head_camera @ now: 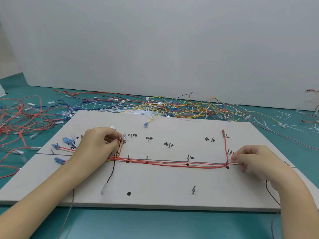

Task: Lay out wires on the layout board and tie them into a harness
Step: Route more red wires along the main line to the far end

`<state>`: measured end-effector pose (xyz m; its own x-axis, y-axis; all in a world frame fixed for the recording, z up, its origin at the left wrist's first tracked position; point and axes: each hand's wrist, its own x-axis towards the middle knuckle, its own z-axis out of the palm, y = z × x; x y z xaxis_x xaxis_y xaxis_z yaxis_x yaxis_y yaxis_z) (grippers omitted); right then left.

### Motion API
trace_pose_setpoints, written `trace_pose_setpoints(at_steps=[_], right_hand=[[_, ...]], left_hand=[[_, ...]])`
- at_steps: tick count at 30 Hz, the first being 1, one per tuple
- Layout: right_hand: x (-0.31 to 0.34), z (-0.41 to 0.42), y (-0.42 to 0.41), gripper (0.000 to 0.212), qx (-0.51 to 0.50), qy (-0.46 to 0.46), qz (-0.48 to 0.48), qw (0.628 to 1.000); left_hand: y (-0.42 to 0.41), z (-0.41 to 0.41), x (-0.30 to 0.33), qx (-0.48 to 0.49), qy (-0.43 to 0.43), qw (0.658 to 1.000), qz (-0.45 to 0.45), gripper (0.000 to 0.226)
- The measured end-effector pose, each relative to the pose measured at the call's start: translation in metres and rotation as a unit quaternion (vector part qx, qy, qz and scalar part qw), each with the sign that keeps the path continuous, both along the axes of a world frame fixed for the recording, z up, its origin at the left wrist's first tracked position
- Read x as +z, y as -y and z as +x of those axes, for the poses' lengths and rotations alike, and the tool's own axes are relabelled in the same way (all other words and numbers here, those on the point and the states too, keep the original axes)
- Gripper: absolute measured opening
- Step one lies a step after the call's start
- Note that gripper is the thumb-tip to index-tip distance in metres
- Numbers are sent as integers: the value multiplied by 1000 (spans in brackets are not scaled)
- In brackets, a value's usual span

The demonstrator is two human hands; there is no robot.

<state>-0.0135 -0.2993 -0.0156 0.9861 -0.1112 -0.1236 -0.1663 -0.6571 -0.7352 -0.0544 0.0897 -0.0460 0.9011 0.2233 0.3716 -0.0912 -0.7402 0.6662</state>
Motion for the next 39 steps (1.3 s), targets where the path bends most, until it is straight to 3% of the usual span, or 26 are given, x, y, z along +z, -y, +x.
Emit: trace_pose_setpoints(at_steps=[8, 20, 27, 31, 39], right_hand=[[0, -1, 0, 15, 5, -8, 9, 1000], [2, -3, -4, 15, 10, -15, 13, 1000], [3, -4, -5, 14, 4, -14, 12, 1000], [3, -4, -5, 13, 3, -13, 16, 1000], [3, -4, -7, 14, 2, -12, 11, 1000]], left_hand=[[4, -3, -1, -6, 57, 994, 89, 25], [1, 6, -2, 5, 52, 996, 71, 19], [0, 4, -3, -9, 55, 986, 155, 22], [-2, 5, -4, -7, 43, 981, 190, 12], [-2, 4, 4, -40, 10, 963, 267, 20]])
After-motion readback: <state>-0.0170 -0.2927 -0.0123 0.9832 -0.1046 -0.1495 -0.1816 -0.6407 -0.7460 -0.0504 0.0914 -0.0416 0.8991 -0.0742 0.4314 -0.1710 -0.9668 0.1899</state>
